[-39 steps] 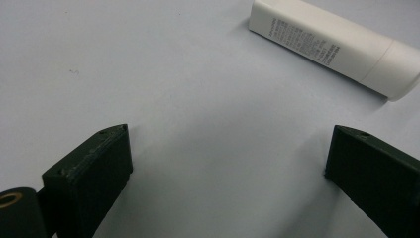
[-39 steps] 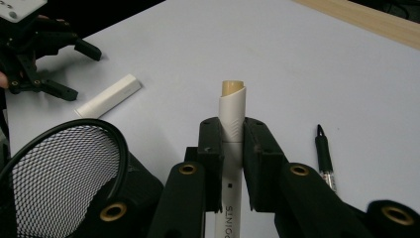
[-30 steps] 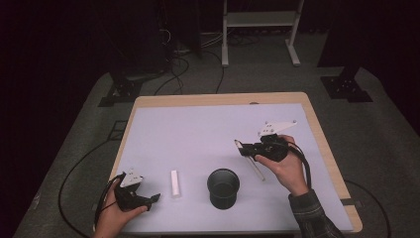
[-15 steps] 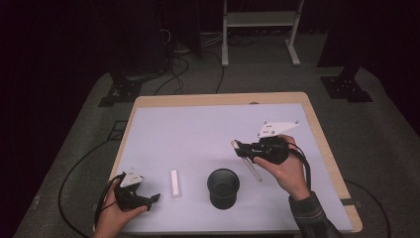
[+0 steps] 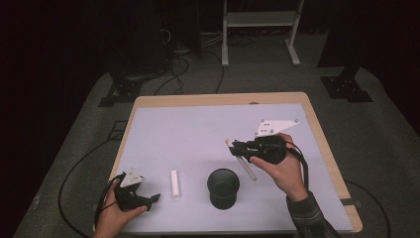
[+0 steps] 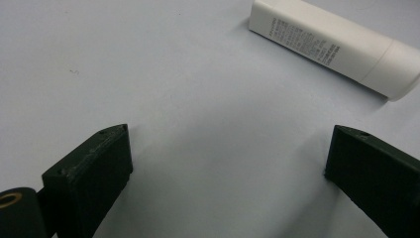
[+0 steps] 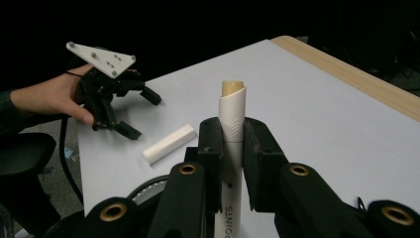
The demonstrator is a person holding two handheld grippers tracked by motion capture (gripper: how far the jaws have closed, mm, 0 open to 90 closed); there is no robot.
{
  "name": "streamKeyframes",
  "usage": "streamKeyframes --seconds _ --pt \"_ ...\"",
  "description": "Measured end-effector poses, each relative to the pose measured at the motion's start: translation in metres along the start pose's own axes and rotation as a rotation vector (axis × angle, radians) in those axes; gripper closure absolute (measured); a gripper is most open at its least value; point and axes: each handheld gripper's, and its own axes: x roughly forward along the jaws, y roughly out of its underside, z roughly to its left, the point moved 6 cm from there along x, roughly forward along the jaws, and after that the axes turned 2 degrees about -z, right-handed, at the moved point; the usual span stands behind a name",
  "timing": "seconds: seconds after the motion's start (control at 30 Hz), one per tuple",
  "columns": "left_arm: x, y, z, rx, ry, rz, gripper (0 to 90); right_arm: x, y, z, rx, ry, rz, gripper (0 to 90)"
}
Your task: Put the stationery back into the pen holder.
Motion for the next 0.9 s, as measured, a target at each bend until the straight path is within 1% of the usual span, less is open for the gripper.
streamKeyframes --seconds 0.1,0.37,0.73,0.83,0.9 --pt "0.0 0.0 0.0 0.0 0.0 -0.001 3.2 0.003 -0.004 0.004 -0.008 -0.018 -0.006 78.2" --pt "0.0 0.0 0.0 0.002 0.001 0.003 3.2 0.01 -0.018 0.016 -0.038 -0.039 -0.016 78.2" --pt "0.0 0.0 0.0 0.003 0.0 0.004 3.2 0.024 -0.025 0.028 -0.053 -0.08 -0.019 78.2" --pt "0.0 0.0 0.0 0.003 0.0 0.004 3.2 0.028 -0.025 0.029 -0.056 -0.084 -0.025 78.2" --pt "0.0 0.0 0.0 0.003 0.0 0.003 3.2 0.034 -0.022 0.031 -0.054 -0.098 -0.031 78.1"
